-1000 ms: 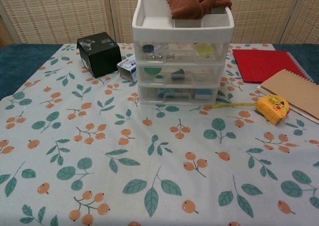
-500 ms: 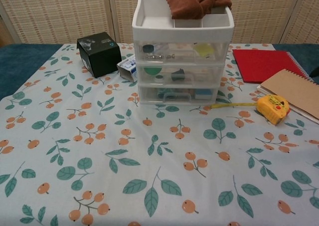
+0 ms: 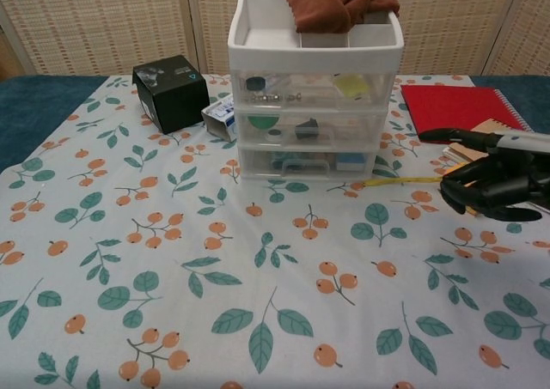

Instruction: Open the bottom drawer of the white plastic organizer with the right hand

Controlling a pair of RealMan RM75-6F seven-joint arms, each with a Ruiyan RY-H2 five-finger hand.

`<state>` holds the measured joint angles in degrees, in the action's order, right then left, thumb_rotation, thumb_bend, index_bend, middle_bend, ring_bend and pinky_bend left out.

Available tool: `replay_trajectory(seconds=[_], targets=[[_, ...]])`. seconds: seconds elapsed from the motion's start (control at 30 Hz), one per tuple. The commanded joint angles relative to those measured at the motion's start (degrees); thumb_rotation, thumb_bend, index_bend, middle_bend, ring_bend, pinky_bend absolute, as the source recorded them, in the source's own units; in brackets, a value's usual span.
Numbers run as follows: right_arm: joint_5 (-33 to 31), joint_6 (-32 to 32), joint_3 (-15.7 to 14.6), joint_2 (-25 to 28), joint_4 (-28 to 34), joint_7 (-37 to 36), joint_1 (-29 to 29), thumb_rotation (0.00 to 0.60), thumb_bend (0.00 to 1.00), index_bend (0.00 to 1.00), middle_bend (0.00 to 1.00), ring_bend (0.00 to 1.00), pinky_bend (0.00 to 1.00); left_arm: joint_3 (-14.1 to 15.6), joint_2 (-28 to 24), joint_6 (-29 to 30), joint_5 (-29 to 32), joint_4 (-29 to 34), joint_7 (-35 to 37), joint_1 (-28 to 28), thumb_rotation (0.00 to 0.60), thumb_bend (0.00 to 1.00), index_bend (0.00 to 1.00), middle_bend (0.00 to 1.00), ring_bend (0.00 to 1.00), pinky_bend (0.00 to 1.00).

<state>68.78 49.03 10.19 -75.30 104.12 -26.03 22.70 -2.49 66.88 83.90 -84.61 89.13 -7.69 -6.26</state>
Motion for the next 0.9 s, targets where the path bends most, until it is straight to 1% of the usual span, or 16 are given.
replay_trajectory(seconds=[0.03, 0.13, 0.27, 0.33, 0.67, 0.9], targets=[[-4.13, -5.88, 2.61, -2.81, 0.10, -6.27, 3.33, 0.600, 0.56, 0.00, 0.69, 0.84, 0.97, 0.00, 0.10, -0.06, -0.02, -0.18, 0.17, -0.05, 0.600, 0.23, 0.25, 0.19, 0.21, 0.14], [-6.84, -9.76, 4.18, -4.21, -0.43, -10.67, 4.92, 0.600, 0.56, 0.00, 0.69, 0.84, 0.97, 0.09, 0.19, -0.20, 0.03, -0.49, 0.39, -0.04, 0.600, 0.23, 0.25, 0.19, 0.21, 0.14], [-10.67, -13.18, 5.92, -6.23, -2.30, -13.29, 7.13, 0.600, 0.56, 0.00, 0.69, 0.84, 0.97, 0.09, 0.24, -0.31, 0.26, -0.96, 0.84, 0.02, 0.600, 0.23, 0.25, 0.19, 0.21, 0.14], [-13.62, -14.94, 6.94, -7.14, -3.17, -14.64, 8.28, 0.600, 0.56, 0.00, 0.68, 0.84, 0.97, 0.07, 0.21, -0.34, 0.47, -1.23, 1.06, 0.10, 0.600, 0.23, 0.25, 0.19, 0.21, 0.14], [-28.22, -22.54, 9.47, -11.02, -10.05, -16.37, 15.26, 0.600, 0.57, 0.00, 0.67, 0.84, 0.97, -0.06, 0.20, -0.79, 1.08, -1.97, 1.89, 0.09, 0.600, 0.23, 0.25, 0.19, 0.21, 0.14], [-34.45, -24.39, 9.70, -13.36, -14.54, -15.19, 19.43, 0.600, 0.57, 0.00, 0.66, 0.84, 0.97, -0.18, -0.13, -1.09, 1.26, -1.56, 1.74, -0.09, 0.600, 0.23, 0.25, 0.19, 0.21, 0.14]])
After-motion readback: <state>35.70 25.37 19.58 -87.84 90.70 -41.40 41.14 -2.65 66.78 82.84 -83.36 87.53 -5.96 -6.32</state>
